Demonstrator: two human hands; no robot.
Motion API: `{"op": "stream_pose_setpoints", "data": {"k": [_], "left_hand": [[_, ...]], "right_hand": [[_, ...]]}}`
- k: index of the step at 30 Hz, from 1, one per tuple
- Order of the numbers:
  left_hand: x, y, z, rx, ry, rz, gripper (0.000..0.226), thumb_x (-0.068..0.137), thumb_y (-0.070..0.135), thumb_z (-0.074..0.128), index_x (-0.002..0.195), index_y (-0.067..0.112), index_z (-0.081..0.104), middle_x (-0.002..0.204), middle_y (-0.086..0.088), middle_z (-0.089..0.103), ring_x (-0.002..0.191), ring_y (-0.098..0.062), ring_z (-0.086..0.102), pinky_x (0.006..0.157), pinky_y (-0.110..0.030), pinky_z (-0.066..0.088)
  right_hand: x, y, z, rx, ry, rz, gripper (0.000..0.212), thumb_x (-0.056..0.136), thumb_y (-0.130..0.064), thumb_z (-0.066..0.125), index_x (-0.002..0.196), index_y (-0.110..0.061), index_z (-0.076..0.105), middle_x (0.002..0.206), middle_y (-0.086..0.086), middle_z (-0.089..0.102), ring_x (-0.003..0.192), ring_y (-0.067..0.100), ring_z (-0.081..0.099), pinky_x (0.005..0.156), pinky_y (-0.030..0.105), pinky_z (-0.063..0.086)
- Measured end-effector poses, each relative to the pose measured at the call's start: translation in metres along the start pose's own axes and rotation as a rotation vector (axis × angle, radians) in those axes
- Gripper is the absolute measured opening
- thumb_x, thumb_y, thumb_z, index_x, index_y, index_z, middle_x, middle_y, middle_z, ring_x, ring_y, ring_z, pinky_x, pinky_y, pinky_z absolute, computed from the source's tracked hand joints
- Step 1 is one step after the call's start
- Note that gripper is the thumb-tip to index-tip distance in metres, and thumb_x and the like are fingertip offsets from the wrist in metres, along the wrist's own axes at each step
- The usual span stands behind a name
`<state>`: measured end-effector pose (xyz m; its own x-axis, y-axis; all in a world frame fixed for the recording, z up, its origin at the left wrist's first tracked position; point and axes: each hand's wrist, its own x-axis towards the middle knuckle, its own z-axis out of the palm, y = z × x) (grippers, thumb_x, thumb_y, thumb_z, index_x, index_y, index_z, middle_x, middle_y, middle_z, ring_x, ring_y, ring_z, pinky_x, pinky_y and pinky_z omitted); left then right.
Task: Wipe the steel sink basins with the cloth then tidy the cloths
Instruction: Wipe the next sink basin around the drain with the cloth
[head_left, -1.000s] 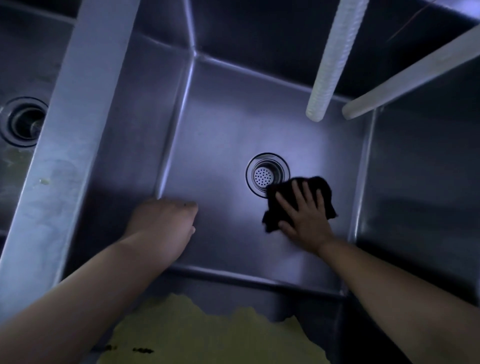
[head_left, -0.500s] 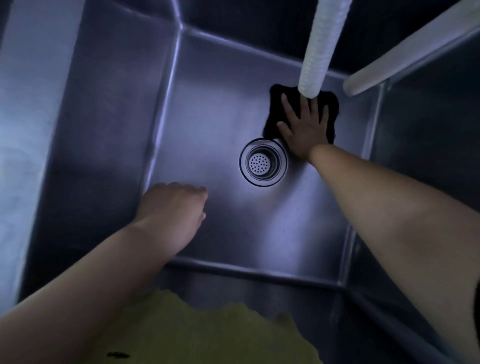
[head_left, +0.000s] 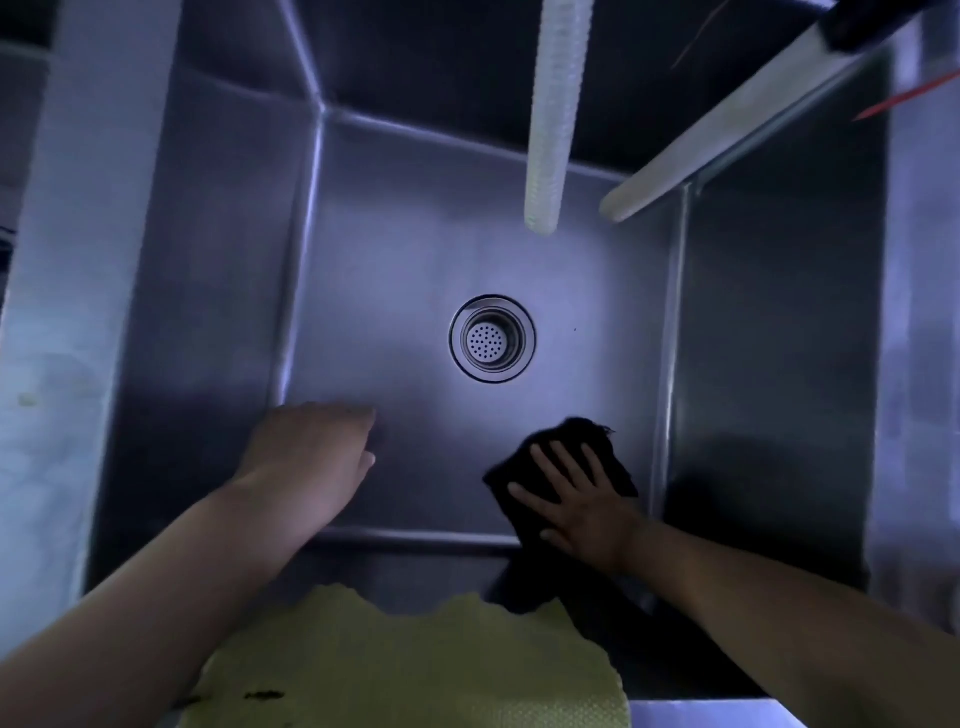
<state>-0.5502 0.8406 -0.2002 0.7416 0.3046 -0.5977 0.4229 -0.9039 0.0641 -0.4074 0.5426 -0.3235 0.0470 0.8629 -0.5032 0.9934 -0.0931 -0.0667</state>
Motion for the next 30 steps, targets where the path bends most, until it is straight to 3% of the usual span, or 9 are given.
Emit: {"op": "stream_pose_setpoints", "data": {"k": [2,5,9,12,14,17,22,26,30], "left_hand": [[-0.002,0.001,-0.005,0.008,-0.002,0.015,0.031,0.095,0.041,0.043,0.122,0.025,0.047,0.118,0.003,0.060,0.109,-0.021,0.057,0.080,-0.029,0.043],[-0.006,0.002,-0.013,0.050,0.015,0.051,0.032,0.096,0.042,0.040,0.123,0.026,0.046,0.120,0.004,0.059,0.110,-0.021,0.057,0.078,-0.030,0.040],[-0.007,0.000,-0.020,0.065,0.014,0.086,0.032,0.097,0.040,0.039,0.123,0.024,0.045,0.121,0.002,0.058,0.111,-0.022,0.055,0.083,-0.032,0.040],[-0.008,-0.001,-0.024,0.043,0.010,0.099,0.032,0.096,0.038,0.041,0.125,0.024,0.046,0.124,0.001,0.057,0.114,-0.023,0.054,0.087,-0.031,0.040],[-0.013,-0.002,-0.027,0.039,0.016,0.112,0.033,0.096,0.038,0.042,0.125,0.024,0.046,0.124,0.001,0.057,0.114,-0.023,0.054,0.087,-0.030,0.040],[-0.019,-0.005,-0.026,0.045,0.030,0.152,0.033,0.096,0.038,0.041,0.126,0.024,0.045,0.124,0.001,0.057,0.114,-0.023,0.053,0.088,-0.030,0.040],[-0.017,-0.014,-0.013,0.045,0.036,0.192,0.036,0.097,0.036,0.039,0.131,0.022,0.041,0.125,0.001,0.054,0.114,-0.023,0.051,0.090,-0.032,0.038],[-0.017,-0.019,0.000,0.117,0.061,0.230,0.036,0.096,0.037,0.042,0.128,0.021,0.044,0.123,0.001,0.056,0.110,-0.024,0.054,0.083,-0.031,0.040],[-0.017,-0.022,0.005,0.104,0.038,0.228,0.033,0.096,0.036,0.044,0.125,0.021,0.046,0.122,-0.001,0.058,0.112,-0.025,0.055,0.083,-0.031,0.040]], "right_hand": [[-0.013,0.010,-0.002,-0.042,-0.077,0.006,0.085,0.078,-0.055,0.036,0.150,-0.032,-0.001,0.152,0.017,0.019,0.132,0.039,0.026,0.105,0.060,0.021],[-0.018,0.028,-0.015,0.038,-0.198,0.258,0.086,0.071,-0.058,0.037,0.148,-0.033,0.009,0.159,0.014,-0.008,0.130,0.037,0.029,0.101,0.055,0.020],[-0.006,0.030,-0.030,0.189,-0.228,0.606,0.093,0.064,-0.056,0.072,0.143,-0.023,0.039,0.150,0.025,0.028,0.127,0.046,0.040,0.088,0.062,0.042],[0.006,0.005,-0.051,0.330,-0.299,0.891,0.082,0.092,-0.044,0.052,0.151,-0.027,-0.002,0.156,0.020,0.003,0.138,0.044,0.017,0.102,0.055,0.033],[0.015,-0.006,-0.060,0.381,-0.310,1.025,0.076,0.096,-0.027,0.044,0.151,-0.019,-0.008,0.149,0.024,0.013,0.129,0.043,0.027,0.102,0.047,0.032],[0.030,-0.001,-0.071,0.405,-0.213,1.090,0.077,0.092,-0.009,0.046,0.150,-0.007,-0.005,0.140,0.025,0.025,0.119,0.039,0.037,0.101,0.039,0.033],[0.076,0.036,-0.089,0.456,-0.084,1.174,0.077,0.091,-0.006,0.045,0.151,-0.016,-0.003,0.148,0.020,0.016,0.122,0.040,0.030,0.100,0.047,0.034],[0.117,0.063,-0.101,0.318,-0.056,1.084,0.071,0.092,-0.008,0.034,0.151,-0.027,-0.001,0.149,0.016,0.018,0.126,0.040,0.028,0.100,0.051,0.031],[0.117,0.056,-0.108,0.177,-0.038,0.931,0.071,0.088,-0.005,0.047,0.149,-0.024,0.017,0.140,0.018,0.031,0.122,0.039,0.034,0.096,0.049,0.039]]}}
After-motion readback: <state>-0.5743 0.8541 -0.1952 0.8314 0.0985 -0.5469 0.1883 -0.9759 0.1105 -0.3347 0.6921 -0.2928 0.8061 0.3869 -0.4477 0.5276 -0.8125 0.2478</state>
